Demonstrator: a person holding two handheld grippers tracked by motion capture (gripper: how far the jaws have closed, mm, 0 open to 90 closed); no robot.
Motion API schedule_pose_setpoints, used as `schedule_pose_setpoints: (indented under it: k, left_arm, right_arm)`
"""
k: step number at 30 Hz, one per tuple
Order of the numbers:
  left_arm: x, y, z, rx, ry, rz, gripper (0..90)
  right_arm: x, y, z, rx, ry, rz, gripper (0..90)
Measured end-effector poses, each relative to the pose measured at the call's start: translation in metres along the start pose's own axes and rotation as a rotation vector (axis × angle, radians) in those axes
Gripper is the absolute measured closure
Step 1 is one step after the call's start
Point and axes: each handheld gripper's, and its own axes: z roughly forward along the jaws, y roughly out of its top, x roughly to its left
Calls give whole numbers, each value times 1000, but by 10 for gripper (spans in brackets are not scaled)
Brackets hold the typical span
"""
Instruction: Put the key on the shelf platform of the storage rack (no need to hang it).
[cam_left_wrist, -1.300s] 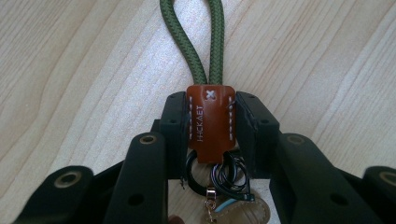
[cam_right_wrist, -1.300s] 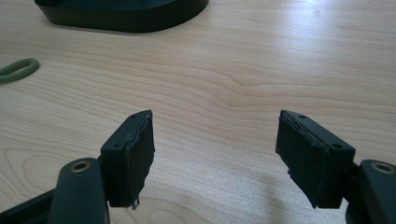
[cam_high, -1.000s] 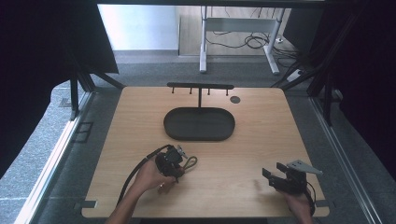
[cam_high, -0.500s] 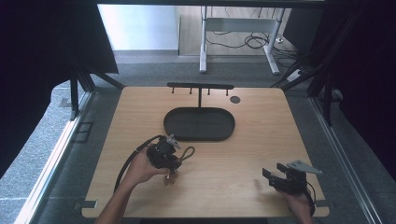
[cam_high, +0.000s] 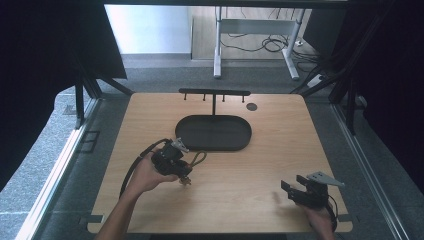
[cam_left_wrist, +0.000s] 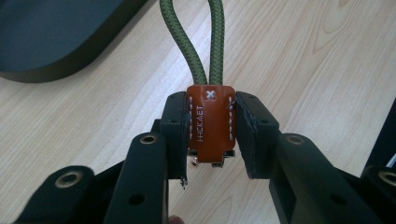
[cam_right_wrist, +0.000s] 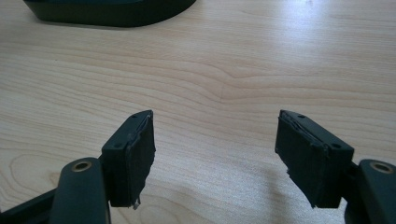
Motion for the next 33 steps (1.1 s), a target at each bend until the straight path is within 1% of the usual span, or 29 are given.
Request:
schedule_pose_setpoints:
  k: [2,7,10,19,22,25,30,33]
  left_arm:
    - [2,1,-5,-7,-6,-3,668]
    - [6,4,-13,-19,-5,-5,668]
    - [7,4,-15,-30,-18,-13,668]
    - [10,5,-13,-38,-27,-16,668]
    - [11,5,-14,-40,-31,-22,668]
    - [12,5,-14,-51,-30,-26,668]
    - [13,9,-14,-64,-45,-26,668]
    - [14,13,-16,-67,-40,-22,669]
  right_arm:
    - [0,0,0,-1,0,3,288]
    - [0,0,1,-1,1,2,288]
    - [0,0,1,0,0,3,289]
    - [-1,-1,1,3,-2,3,289]
    - [-1,-1,2,5,-2,1,289]
    - [0,-1,2,14,1,6,291]
    - [1,-1,3,19,2,4,290]
    - [1,-2,3,22,3,6,291]
